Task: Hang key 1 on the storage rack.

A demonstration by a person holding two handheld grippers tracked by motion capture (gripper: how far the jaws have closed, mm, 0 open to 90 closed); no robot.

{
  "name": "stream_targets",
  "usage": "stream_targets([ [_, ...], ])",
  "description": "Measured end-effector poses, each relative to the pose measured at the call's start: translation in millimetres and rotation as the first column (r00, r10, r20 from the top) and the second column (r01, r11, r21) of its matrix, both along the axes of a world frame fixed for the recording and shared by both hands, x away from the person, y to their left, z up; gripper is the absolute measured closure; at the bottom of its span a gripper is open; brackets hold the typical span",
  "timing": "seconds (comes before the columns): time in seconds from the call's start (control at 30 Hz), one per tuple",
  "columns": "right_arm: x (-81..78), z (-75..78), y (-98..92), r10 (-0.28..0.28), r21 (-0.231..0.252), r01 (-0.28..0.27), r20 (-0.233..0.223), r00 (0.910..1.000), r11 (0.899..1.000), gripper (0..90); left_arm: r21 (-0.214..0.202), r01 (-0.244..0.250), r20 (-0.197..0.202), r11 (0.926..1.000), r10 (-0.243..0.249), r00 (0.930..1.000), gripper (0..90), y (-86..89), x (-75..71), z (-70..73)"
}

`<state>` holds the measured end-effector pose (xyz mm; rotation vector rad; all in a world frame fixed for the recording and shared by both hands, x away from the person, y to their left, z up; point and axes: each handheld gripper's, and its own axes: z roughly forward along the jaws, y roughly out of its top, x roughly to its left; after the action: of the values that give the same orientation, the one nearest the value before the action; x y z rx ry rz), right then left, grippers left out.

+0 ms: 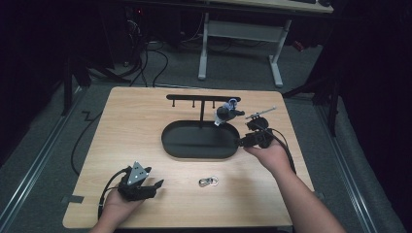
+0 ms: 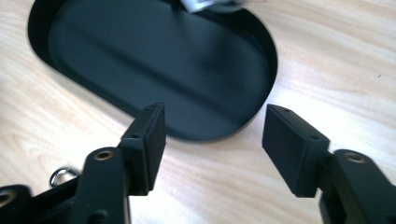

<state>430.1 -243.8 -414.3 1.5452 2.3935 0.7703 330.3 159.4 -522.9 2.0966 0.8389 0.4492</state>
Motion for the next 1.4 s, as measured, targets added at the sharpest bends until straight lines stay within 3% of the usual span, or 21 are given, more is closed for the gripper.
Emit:
stream_targets([
  [0.07,-8.1,-4.2,0.6,0.021,-0.037,-0.021,0.016,0.9996,0.999,44.4,-0.005,0.000,-0.004,1.0000,0.000,1.0000,35.2,-0.2,0.3,0.5],
  [0.17,-17.6,-12.5,-1.9,0.018,-0.048,-0.017,0.024,0.9995,0.999,47.1,-0.005,0.002,-0.007,1.0000,-0.002,1.0000,35.3,-0.8,-0.4,2.1],
  [0.3,-34.0,-29.0,-7.3,0.016,-0.029,-0.015,0.043,0.9990,0.999,48.8,-0.015,0.008,-0.017,0.9999,-0.008,0.9998,36.9,-0.7,-0.2,2.1],
  [0.5,-57.3,-46.6,-15.5,0.009,0.027,-0.012,0.085,0.9964,1.000,49.5,-0.025,0.010,-0.030,0.9996,-0.011,0.9995,37.9,0.2,0.0,2.1],
  [0.63,-73.4,-61.1,-25.6,-0.023,0.119,0.009,0.118,0.9928,0.993,50.6,-0.027,0.012,-0.031,0.9996,-0.013,0.9994,38.3,-0.5,0.2,1.9],
  [0.87,-95.0,-83.7,-27.8,-0.013,0.138,-0.009,0.156,0.9877,0.990,50.5,-0.015,0.010,-0.026,0.9998,-0.010,0.9996,37.7,-2.5,-0.1,-0.3],
  [0.97,-105.7,-90.1,-26.5,-0.002,0.141,-0.025,0.182,0.9833,0.990,50.5,-0.022,0.011,-0.031,0.9997,-0.012,0.9994,37.5,-3.1,-0.6,0.0],
  [1.07,-115.8,-94.1,-24.9,0.004,0.181,-0.038,0.185,0.9828,0.983,50.5,-0.016,0.015,-0.025,0.9998,-0.015,0.9996,37.5,-4.9,-0.9,-0.2],
  [1.13,-119.5,-94.0,-22.8,0.009,0.168,-0.042,0.194,0.9810,0.985,51.2,-0.008,0.018,-0.026,0.9998,-0.018,0.9995,37.5,-5.9,-0.4,-1.0],
  [1.27,-121.4,-95.9,-17.2,0.030,0.192,-0.066,0.188,0.9817,0.979,52.0,-0.002,0.019,-0.027,0.9998,-0.019,0.9995,37.4,-7.0,0.7,-2.0],
  [1.4,-123.8,-96.7,-1.1,0.092,0.165,-0.132,0.227,0.9695,0.977,52.0,0.007,0.019,-0.020,0.9998,-0.019,0.9996,37.3,-7.2,0.0,-2.5],
])
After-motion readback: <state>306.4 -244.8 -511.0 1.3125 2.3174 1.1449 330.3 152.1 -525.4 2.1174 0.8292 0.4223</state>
